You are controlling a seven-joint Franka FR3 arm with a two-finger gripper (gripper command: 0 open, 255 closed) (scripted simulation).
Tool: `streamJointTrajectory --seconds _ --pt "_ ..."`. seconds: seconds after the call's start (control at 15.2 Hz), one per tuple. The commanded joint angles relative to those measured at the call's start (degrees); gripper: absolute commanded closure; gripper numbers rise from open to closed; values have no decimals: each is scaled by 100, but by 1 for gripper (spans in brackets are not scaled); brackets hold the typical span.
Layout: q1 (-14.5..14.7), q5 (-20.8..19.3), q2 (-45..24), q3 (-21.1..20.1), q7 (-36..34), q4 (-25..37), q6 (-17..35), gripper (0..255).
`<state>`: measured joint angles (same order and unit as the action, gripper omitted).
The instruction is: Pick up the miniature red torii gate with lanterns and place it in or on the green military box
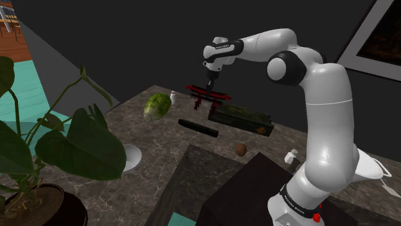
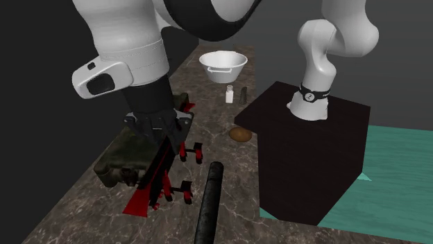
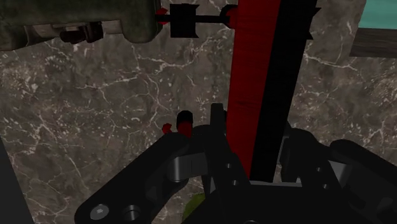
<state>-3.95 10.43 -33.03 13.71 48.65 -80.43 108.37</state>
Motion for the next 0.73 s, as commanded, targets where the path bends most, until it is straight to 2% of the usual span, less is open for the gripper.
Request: streamJointTrajectory --seconds 0.0,0.4,0.66 --pt "4 -15 50 6 -19 80 -126 255" --pt "-7 -45 139 23 -55 361 -492 255" --pt "-309 -54 319 147 379 165 -503 255"
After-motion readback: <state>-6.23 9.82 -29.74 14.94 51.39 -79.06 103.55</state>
